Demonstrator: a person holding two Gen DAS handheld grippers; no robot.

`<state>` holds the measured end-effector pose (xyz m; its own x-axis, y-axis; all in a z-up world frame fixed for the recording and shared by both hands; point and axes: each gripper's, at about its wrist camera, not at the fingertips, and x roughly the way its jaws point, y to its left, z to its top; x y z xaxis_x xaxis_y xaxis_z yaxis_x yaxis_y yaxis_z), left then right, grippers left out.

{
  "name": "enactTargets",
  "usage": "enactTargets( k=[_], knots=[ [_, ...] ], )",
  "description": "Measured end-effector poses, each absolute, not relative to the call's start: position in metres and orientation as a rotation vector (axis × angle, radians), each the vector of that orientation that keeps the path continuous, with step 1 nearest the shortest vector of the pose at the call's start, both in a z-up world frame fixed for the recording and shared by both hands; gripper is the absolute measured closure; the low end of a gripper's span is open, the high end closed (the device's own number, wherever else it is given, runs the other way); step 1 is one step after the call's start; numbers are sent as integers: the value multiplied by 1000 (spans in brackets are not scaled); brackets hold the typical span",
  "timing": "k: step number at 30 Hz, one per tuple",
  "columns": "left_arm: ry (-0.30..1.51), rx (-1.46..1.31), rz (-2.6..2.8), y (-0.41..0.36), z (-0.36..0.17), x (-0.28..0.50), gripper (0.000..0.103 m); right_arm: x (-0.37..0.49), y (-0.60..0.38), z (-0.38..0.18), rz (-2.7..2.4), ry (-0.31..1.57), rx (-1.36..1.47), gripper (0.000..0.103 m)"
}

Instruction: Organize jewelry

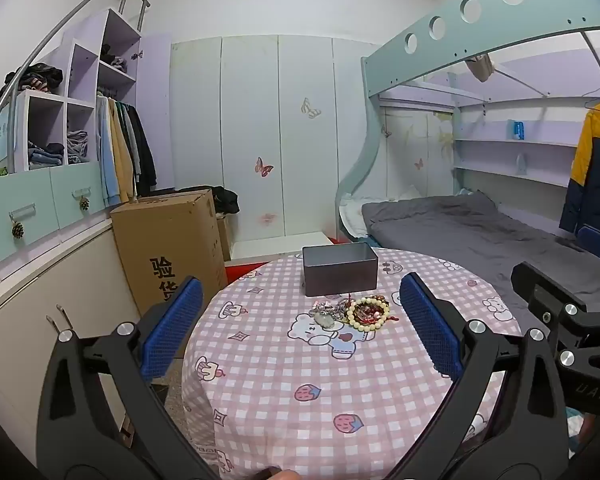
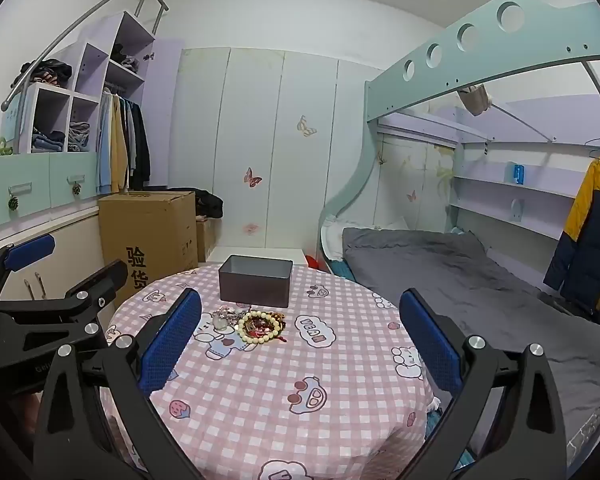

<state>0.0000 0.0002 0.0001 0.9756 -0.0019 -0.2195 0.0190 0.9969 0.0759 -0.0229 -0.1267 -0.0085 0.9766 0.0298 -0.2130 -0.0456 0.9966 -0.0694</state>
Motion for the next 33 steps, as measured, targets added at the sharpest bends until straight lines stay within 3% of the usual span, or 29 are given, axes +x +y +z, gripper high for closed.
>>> enactTargets(
  k=[33],
  knots=[
    [225,71,-10,-1,-4,-6,6,-22,-132,-7,44,222,-56,8]
  ],
)
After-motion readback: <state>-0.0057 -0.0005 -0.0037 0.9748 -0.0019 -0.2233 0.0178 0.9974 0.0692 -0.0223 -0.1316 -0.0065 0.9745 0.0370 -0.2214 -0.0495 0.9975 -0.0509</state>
